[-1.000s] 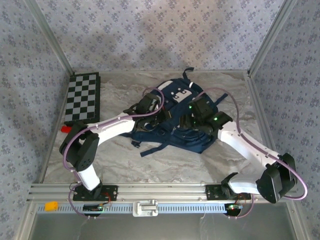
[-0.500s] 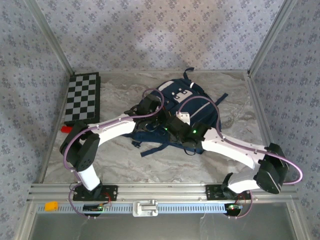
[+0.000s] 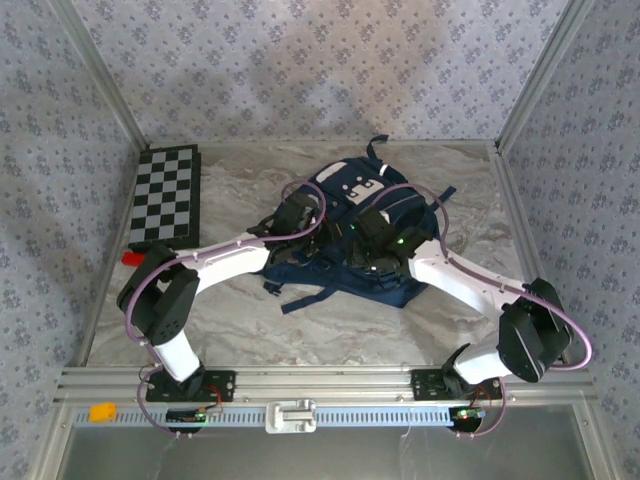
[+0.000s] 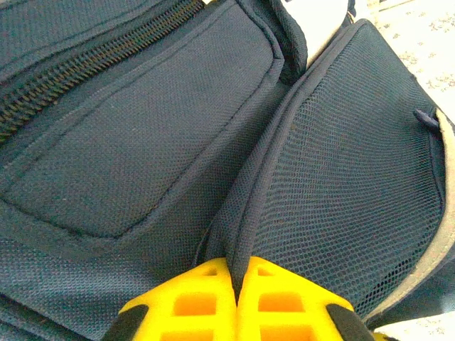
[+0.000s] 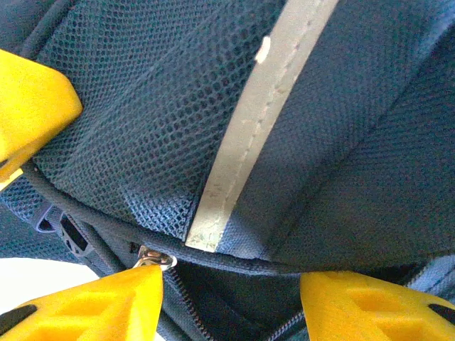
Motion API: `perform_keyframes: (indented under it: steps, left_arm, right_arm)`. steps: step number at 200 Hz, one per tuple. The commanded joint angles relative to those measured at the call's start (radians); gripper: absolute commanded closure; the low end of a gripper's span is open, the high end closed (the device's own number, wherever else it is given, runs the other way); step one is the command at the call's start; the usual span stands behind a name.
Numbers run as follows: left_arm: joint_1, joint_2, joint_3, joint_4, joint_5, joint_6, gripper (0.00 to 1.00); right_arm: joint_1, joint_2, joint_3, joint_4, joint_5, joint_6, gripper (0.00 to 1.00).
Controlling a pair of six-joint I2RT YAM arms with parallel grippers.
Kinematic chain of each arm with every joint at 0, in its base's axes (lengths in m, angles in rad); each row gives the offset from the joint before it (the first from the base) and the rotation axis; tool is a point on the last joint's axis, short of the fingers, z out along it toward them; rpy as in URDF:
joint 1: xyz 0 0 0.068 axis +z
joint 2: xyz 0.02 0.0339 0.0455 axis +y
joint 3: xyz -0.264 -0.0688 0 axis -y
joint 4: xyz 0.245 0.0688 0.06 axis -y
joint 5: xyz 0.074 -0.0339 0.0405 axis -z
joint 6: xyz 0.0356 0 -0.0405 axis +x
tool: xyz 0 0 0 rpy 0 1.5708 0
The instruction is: Pack books, pencil case, and school supplies into a backpack
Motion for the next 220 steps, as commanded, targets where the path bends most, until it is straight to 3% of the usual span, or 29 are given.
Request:
perform_keyframes:
  steps: [1,28,75,147,178,220]
  left_arm:
    - [-0.021,-0.015,0.011,-0.012,0.028,0.001,1.00]
    - [-0.020,-0.004,0.028,-0.011,0.014,0.001,1.00]
    - [-0.014,0.010,0.043,-0.006,0.013,-0.008,1.00]
    - [-0.006,-0.006,0.026,0.008,0.014,-0.030,1.00]
    - [0.002,-0.019,0.020,0.003,0.000,-0.037,1.00]
    - [0.016,-0.032,0.003,0.057,0.058,-0.079,1.00]
  right_arm:
    - [-0.018,0.004,0.044,0.073,0.006,-0.108,0.43]
    - [0.014,-0.034,0.033,0.009,0.009,-0.085,0.42]
    - [0.130,-0.073,0.034,-0.184,0.138,0.117,0.45]
    - [0.248,0.069,0.142,-0.204,0.251,0.329,0.54]
    - [0.310,0.109,0.201,-0.273,0.372,0.450,0.51]
    - [0.319,0.145,0.238,-0.353,0.425,0.500,0.52]
